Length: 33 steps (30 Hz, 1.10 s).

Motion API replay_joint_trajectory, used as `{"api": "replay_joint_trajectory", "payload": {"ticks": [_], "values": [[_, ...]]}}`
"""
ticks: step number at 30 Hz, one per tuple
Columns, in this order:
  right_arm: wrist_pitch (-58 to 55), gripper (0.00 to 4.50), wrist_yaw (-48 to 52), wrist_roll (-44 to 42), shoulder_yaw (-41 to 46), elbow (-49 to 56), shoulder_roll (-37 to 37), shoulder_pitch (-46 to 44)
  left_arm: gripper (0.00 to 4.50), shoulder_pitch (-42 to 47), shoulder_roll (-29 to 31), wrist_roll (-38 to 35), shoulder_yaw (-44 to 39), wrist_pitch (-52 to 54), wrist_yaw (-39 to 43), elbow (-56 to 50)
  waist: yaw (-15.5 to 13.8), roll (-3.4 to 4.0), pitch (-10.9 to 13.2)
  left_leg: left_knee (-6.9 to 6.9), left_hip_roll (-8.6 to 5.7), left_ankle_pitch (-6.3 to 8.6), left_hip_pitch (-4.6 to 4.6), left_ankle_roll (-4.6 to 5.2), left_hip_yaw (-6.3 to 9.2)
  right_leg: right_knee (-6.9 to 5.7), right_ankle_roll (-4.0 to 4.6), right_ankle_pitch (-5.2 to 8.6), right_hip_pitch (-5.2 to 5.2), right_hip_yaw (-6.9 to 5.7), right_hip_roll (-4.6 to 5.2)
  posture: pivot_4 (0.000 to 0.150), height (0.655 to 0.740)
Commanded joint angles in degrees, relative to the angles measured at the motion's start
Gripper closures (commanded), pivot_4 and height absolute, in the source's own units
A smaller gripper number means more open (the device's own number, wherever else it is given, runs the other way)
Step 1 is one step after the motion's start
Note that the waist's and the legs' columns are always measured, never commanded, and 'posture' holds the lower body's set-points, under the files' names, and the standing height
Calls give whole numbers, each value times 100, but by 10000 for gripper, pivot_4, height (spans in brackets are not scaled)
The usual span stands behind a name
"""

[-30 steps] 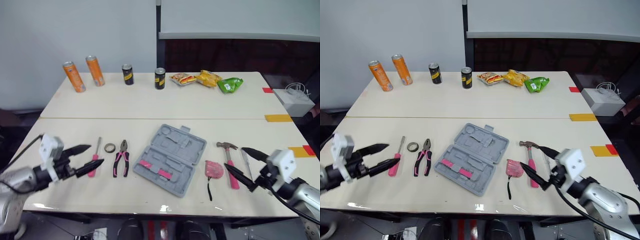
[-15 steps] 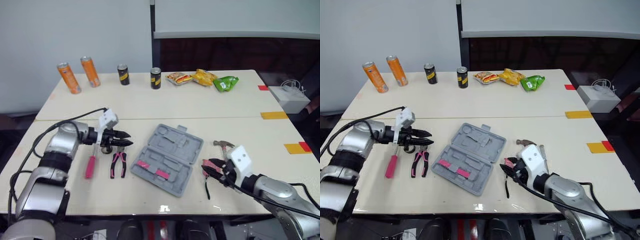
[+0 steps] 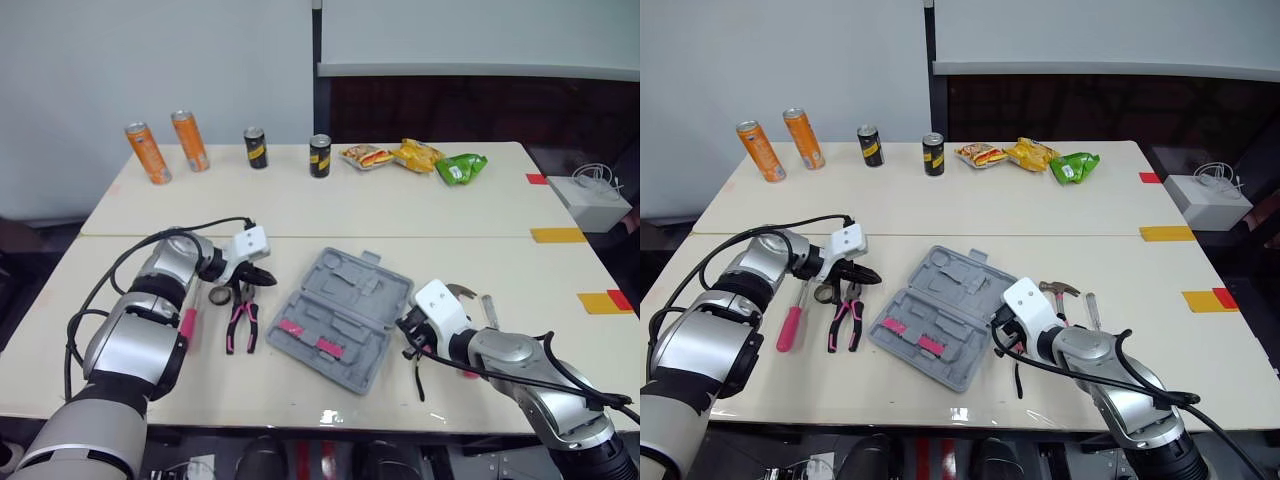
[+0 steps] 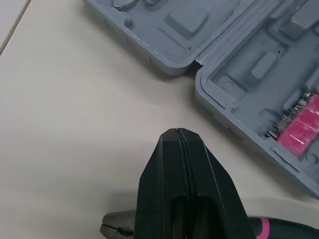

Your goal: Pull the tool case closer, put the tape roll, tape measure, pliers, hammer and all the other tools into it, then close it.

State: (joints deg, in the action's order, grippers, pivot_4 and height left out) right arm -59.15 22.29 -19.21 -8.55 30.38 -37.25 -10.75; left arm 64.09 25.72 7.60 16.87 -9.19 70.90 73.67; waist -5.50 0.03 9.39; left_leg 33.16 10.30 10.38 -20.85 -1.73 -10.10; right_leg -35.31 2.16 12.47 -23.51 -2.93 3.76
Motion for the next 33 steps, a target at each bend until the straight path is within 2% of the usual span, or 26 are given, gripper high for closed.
{"api": "replay_joint_trajectory", "payload": {"ticks": [1, 12, 21, 33], "values": [[-184, 44786, 60, 39, -54, 229, -85, -87, 44897, 154, -73, 175, -95, -145, -239, 79, -14, 0, 0, 0, 0, 1, 1, -1, 0, -1, 1, -1, 0, 0, 0, 1500, 7400], [-720, 44786, 63, 86, -212, 241, -180, -245, 44897, 112, -337, 426, -230, -179, -608, 183, -42, -2, 1, 6, 1, 0, 4, -8, 0, -12, 7, -5, 0, 0, 2, 1500, 7400], [-660, 44786, 173, 241, -616, -286, -200, -590, 44897, 32, -587, 561, -220, -177, -723, 258, -44, -3, 2, 7, 1, -2, 4, -9, 0, -15, 7, -5, 0, 0, 3, 1500, 7400], [-51, 44786, 669, 782, -1372, -1476, -196, -1237, 44897, -53, -803, 538, -321, -240, -337, 222, -33, -5, 3, 8, 2, -2, 6, -12, -2, -19, 10, -7, 1, -1, 3, 1500, 7400]]}}
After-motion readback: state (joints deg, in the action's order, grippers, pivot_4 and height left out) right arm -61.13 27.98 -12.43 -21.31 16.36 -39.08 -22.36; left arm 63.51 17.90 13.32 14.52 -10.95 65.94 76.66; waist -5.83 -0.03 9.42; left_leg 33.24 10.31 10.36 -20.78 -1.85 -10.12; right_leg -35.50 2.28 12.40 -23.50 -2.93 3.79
